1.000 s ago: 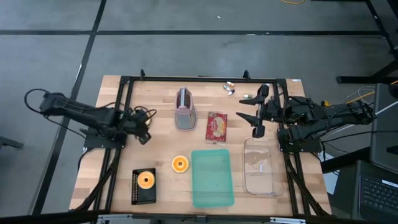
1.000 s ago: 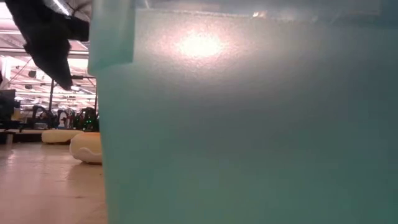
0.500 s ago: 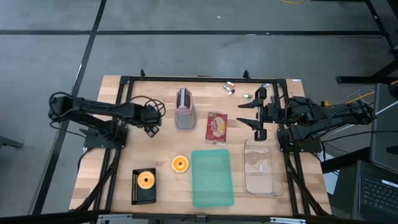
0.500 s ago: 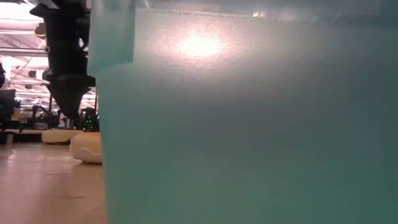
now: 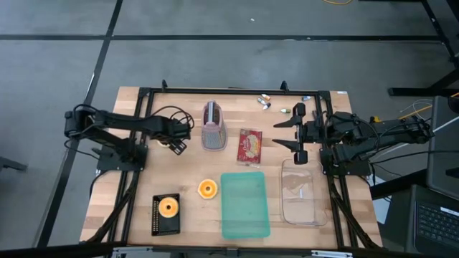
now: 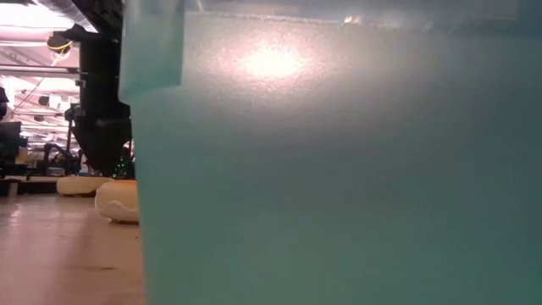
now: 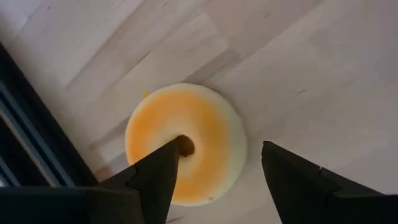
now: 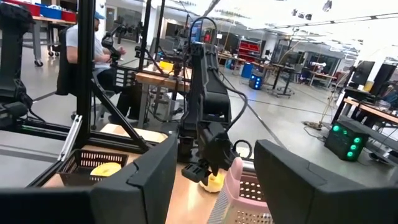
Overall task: Pick & Place Food Item
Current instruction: Put the top yellow donut into the black bin
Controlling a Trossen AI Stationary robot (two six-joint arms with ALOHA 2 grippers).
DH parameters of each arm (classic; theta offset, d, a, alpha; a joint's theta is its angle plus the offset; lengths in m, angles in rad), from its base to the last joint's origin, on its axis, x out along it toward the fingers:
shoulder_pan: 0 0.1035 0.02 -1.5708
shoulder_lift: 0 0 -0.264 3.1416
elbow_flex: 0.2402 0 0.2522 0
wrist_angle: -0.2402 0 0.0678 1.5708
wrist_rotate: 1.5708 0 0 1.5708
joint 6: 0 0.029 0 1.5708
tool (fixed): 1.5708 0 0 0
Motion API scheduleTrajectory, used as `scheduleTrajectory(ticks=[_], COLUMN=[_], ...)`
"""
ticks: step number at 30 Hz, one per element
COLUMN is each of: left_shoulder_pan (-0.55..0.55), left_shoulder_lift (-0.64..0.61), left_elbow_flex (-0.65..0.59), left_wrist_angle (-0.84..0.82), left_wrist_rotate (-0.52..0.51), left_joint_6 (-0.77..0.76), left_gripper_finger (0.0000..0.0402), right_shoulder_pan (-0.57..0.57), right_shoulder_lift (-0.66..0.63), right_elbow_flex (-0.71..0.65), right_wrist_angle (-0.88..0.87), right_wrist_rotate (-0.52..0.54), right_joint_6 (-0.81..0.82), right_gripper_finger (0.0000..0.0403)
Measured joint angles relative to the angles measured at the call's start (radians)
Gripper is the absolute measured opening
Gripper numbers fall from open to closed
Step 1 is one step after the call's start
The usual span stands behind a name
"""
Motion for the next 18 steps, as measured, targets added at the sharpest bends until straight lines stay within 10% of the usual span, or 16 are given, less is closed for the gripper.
scheduleTrajectory(ticks=[18], left_shoulder_pan=[0.063], left_shoulder_lift=[0.181], left_elbow_flex=[0.003], left_wrist_angle=[0.097], left_wrist_rotate=[0.112], left_joint_6=[0.037], left_gripper_finger=[0.0209], right_shoulder_pan=[0.000], right_shoulder_lift=[0.000], right_elbow_flex=[0.000], right_wrist_angle=[-0.001], right_wrist_rotate=[-0.026], right_joint_6=[0.008], right_gripper_finger=[0.0212])
